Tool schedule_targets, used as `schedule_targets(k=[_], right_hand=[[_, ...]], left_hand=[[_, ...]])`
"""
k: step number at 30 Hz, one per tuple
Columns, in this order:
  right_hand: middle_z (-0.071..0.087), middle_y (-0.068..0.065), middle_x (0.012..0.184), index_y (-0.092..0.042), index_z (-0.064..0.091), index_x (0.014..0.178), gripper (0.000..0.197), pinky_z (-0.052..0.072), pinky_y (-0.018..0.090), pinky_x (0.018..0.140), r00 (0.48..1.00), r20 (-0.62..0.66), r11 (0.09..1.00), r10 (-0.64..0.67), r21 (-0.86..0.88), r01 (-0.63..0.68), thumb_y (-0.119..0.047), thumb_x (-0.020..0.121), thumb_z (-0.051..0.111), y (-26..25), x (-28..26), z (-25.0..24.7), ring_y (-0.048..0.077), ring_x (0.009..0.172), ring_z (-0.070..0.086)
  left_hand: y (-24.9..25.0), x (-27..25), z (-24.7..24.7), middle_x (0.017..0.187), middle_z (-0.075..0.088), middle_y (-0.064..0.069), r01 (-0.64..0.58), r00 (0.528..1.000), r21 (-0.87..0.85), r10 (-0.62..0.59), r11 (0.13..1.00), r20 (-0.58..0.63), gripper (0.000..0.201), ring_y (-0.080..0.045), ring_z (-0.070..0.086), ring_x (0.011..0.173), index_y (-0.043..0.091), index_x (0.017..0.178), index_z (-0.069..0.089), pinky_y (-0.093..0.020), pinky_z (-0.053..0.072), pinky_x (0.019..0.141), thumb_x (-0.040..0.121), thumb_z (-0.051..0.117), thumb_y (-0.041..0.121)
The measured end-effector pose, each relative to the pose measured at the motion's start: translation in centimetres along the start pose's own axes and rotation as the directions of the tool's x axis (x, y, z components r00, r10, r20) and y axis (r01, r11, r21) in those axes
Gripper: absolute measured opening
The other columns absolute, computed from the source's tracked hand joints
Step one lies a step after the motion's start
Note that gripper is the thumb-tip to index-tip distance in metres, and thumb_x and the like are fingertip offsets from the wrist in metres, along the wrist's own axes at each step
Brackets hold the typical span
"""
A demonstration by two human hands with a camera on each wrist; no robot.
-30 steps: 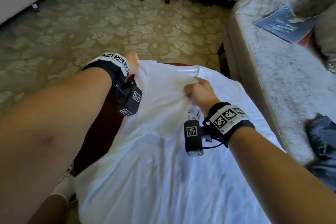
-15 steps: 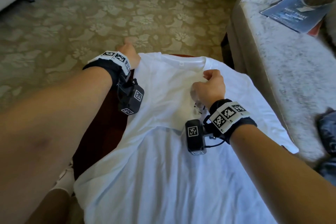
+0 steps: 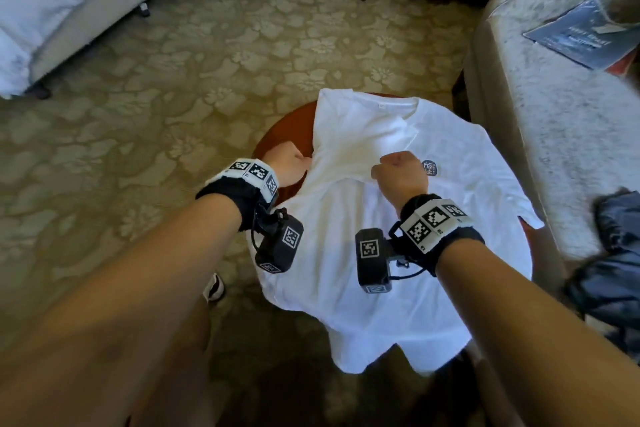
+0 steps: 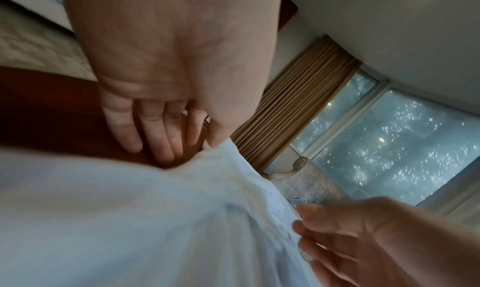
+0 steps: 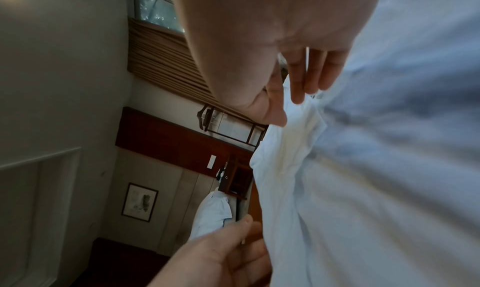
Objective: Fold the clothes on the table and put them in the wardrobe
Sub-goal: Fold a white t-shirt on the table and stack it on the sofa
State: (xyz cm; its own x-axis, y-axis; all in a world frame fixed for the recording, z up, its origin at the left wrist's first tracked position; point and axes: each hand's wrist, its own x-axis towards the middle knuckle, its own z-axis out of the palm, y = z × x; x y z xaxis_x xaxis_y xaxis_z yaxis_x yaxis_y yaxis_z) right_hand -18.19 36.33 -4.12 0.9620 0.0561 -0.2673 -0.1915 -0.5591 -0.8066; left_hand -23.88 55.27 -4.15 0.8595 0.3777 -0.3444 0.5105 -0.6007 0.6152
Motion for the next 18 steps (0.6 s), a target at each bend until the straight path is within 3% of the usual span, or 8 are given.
schedule_targets(k=[3, 4, 7, 9, 11, 13, 16, 18], right_hand=[[0.065, 0.013, 0.121, -0.003, 0.066, 0.118, 0.030, 0.042, 0.027, 0.084, 0.983, 0.175, 0.988, 0.047, -0.154, -0.019, -0.009, 0.094, 0.050, 0.7, -3.0, 0.6, 0.033, 0.116, 0.058], [0.063, 0.013, 0.123, -0.004, 0.065, 0.118, 0.030, 0.040, 0.026, 0.083, 0.976, 0.217, 0.973, -0.004, -0.226, 0.054, -0.012, 0.093, 0.050, 1.3, -3.6, 0.9, 0.032, 0.117, 0.058], [0.058, 0.005, 0.131, -0.024, 0.062, 0.125, 0.037, 0.042, 0.033, 0.101, 0.963, 0.262, 0.962, -0.059, -0.243, 0.125, -0.020, 0.090, 0.051, 2.4, -5.8, 1.6, 0.029, 0.121, 0.054], [0.054, 0.001, 0.136, -0.037, 0.057, 0.130, 0.044, 0.038, 0.036, 0.104, 0.955, 0.287, 0.952, -0.073, -0.267, 0.153, -0.027, 0.089, 0.047, 2.0, -7.2, 1.8, 0.031, 0.125, 0.048], [0.050, 0.002, 0.142, -0.039, 0.053, 0.136, 0.047, 0.035, 0.035, 0.106, 0.941, 0.329, 0.933, -0.081, -0.308, 0.188, -0.028, 0.091, 0.044, 1.2, -8.1, 2.2, 0.031, 0.127, 0.045], [0.048, 0.004, 0.144, -0.032, 0.052, 0.135, 0.041, 0.030, 0.036, 0.107, 0.921, 0.383, 0.893, -0.069, -0.388, 0.228, -0.026, 0.097, 0.040, 0.4, -8.5, 2.7, 0.030, 0.130, 0.044], [0.055, 0.008, 0.129, -0.016, 0.058, 0.113, 0.027, 0.034, 0.039, 0.102, 0.902, 0.430, 0.868, -0.041, -0.432, 0.246, -0.021, 0.099, 0.037, 0.2, -8.4, 3.9, 0.031, 0.125, 0.049], [0.051, 0.009, 0.139, -0.011, 0.057, 0.127, 0.034, 0.034, 0.038, 0.106, 0.881, 0.472, 0.842, -0.029, -0.464, 0.276, -0.022, 0.100, 0.039, 0.3, -8.5, 4.5, 0.031, 0.129, 0.047]], left_hand=[[-2.1, -4.2, 1.5, 0.069, 0.045, -0.010, 0.016, 0.997, -0.006, -0.017, 1.000, -0.071, 0.033, -0.022, 0.045, 0.067, 0.013, 0.072, 0.047, -0.029, 0.033, 0.063, 0.100, 0.045, 0.030], [-2.7, -5.3, 1.8, 0.068, 0.046, -0.010, 0.013, 0.996, -0.007, -0.013, 1.000, -0.089, 0.033, -0.023, 0.046, 0.067, 0.012, 0.073, 0.049, -0.030, 0.033, 0.063, 0.100, 0.044, 0.030], [-3.7, -7.9, 2.0, 0.067, 0.045, -0.009, 0.033, 0.994, 0.054, -0.027, 0.998, -0.101, 0.039, -0.026, 0.046, 0.068, 0.008, 0.072, 0.047, -0.032, 0.033, 0.064, 0.102, 0.038, 0.031], [-3.9, -9.3, 1.8, 0.064, 0.039, -0.006, 0.040, 0.995, 0.092, -0.031, 0.995, -0.095, 0.039, -0.024, 0.042, 0.064, 0.013, 0.066, 0.041, -0.031, 0.030, 0.059, 0.101, 0.040, 0.030], [-4.1, -10.2, 1.6, 0.069, 0.041, -0.006, 0.040, 0.996, 0.092, -0.032, 0.995, -0.088, 0.026, -0.022, 0.041, 0.065, 0.014, 0.073, 0.044, -0.030, 0.029, 0.058, 0.094, 0.052, 0.027], [-4.4, -11.0, 1.5, 0.079, 0.048, -0.006, 0.055, 0.997, 0.083, -0.050, 0.995, -0.059, 0.019, -0.023, 0.047, 0.071, 0.014, 0.084, 0.051, -0.031, 0.036, 0.061, 0.082, 0.067, 0.024], [-4.9, -11.8, 1.0, 0.097, 0.056, -0.006, 0.029, 0.999, 0.119, -0.031, 0.993, 0.019, 0.033, -0.025, 0.055, 0.087, 0.012, 0.093, 0.052, -0.036, 0.044, 0.070, 0.072, 0.078, 0.012], [-5.0, -12.3, 0.8, 0.099, 0.055, -0.007, 0.028, 0.999, 0.161, -0.031, 0.987, 0.015, 0.035, -0.027, 0.054, 0.093, 0.011, 0.094, 0.049, -0.037, 0.045, 0.073, 0.074, 0.077, 0.007]])
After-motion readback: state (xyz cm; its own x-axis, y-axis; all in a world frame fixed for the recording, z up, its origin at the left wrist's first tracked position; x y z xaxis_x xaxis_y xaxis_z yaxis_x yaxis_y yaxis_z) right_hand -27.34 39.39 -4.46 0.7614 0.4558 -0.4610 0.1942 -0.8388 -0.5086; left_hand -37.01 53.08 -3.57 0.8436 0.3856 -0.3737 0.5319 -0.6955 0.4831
